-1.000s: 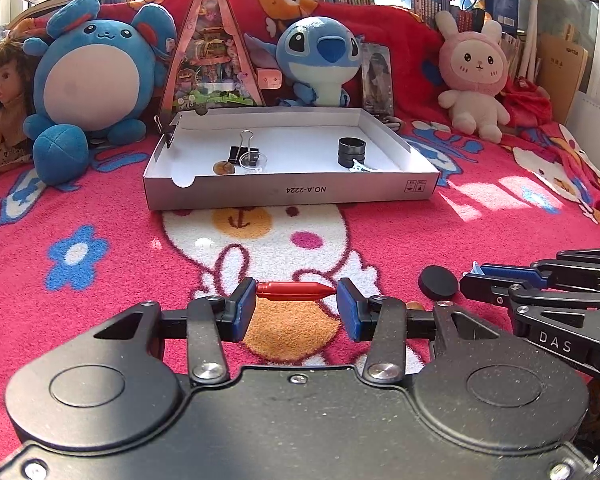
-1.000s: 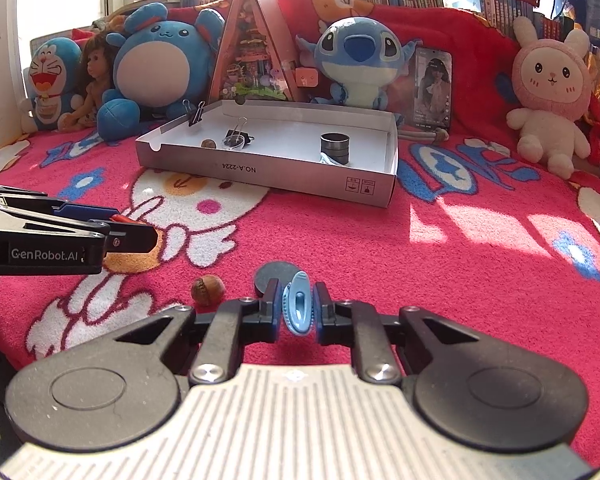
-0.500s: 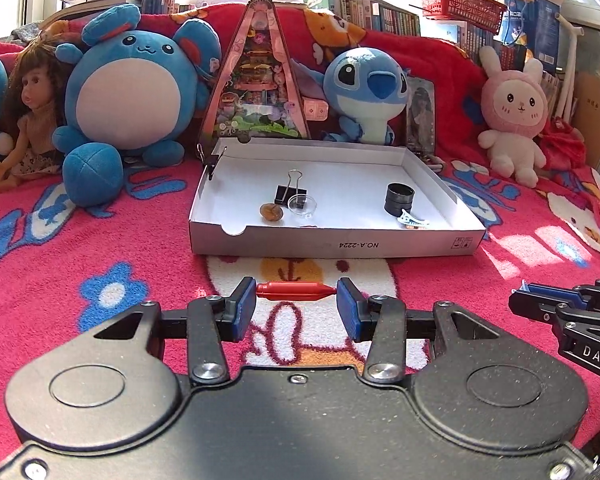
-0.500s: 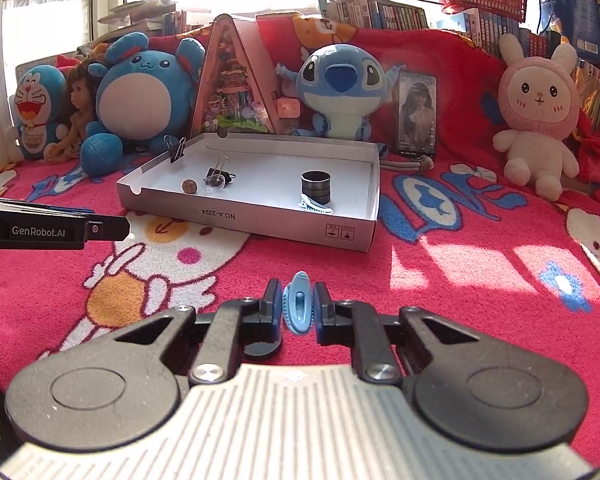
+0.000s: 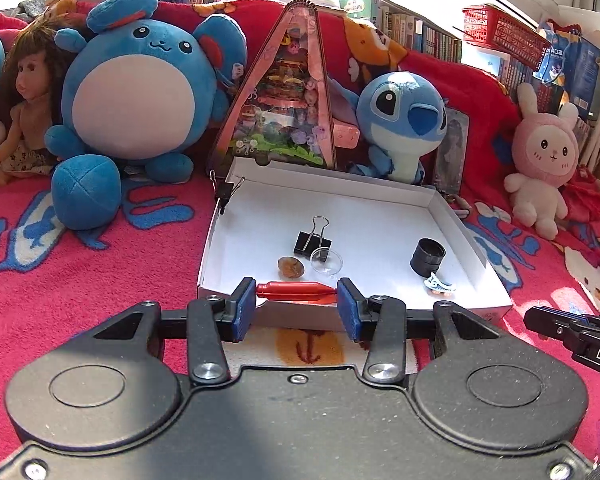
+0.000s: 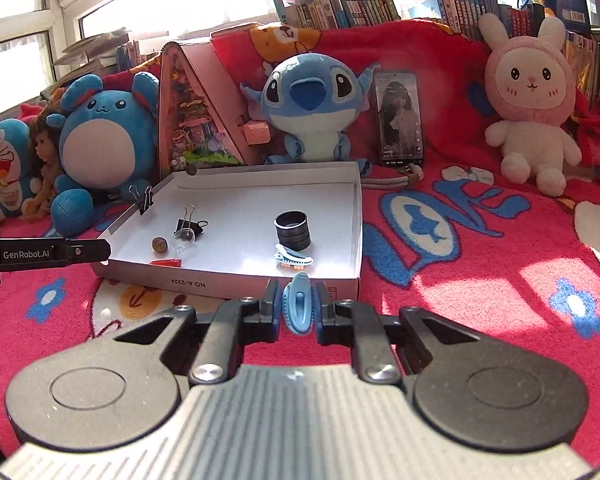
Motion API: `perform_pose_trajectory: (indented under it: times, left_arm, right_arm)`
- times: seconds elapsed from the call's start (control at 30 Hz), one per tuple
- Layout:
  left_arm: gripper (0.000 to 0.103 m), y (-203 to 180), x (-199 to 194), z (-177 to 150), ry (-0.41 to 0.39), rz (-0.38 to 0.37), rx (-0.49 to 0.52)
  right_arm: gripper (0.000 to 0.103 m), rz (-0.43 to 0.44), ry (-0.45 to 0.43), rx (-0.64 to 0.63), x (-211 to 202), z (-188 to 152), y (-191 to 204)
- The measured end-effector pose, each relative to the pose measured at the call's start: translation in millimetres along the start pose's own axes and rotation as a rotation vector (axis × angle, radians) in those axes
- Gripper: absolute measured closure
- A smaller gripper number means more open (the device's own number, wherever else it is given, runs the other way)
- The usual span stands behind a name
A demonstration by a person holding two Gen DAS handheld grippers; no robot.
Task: Organize rigid objects
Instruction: 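Carry the red marker with the left tool while the right tool carries the blue clip over the box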
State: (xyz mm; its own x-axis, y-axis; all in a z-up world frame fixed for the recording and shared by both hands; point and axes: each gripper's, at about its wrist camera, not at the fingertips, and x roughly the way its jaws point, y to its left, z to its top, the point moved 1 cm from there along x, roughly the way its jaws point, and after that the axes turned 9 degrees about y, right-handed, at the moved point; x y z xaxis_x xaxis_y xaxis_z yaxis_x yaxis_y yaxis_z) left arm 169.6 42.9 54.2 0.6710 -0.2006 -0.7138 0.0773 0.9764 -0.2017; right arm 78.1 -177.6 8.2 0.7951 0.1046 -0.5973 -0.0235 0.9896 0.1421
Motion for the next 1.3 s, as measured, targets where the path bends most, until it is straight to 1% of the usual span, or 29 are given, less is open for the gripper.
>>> perform_pose_trajectory:
  times: [0.13, 0.2, 0.3, 0.4, 0.73, 1.0, 1.3]
  left_arm:
    - [0.061, 4.1, 20.1, 20.2, 0.040, 0.008, -0.028]
    - [0.061, 4.2, 29.2, 26.5, 0.049, 0.028, -0.035]
    - [0.061, 3.7, 45.2, 35.6, 0.072, 0.049, -0.046]
    - [0.061, 2.8, 58.2, 42.1, 0.092, 0.052, -0.057]
    - [0.061, -2.0, 93.5, 50.3, 0.109, 0.139, -0.031]
    - [0.061, -6.8, 106.9, 48.9, 0.116, 0.151, -0.002]
    - [0.061, -9.5, 110.7, 46.9, 0.121, 0.154, 0.018]
  right_arm:
    - [0.083, 0.025, 0.058, 0.126, 20.9, 27.3, -17.3]
    - [0.083, 0.038, 0.085, 0.175, 31.4, 36.8, -23.8]
    - [0.083, 0.038, 0.114, 0.220, 48.3, 47.6, -28.4]
    - [0.083, 0.013, 0.122, 0.223, 61.1, 53.7, -26.8]
    - [0.083, -0.019, 0.165, 0.238, 97.3, 65.1, -26.9]
    - [0.083, -0.052, 0.171, 0.209, 110.3, 68.4, -22.9]
    - [0.082, -0.057, 0.181, 0.214, 118.3, 65.5, -25.7]
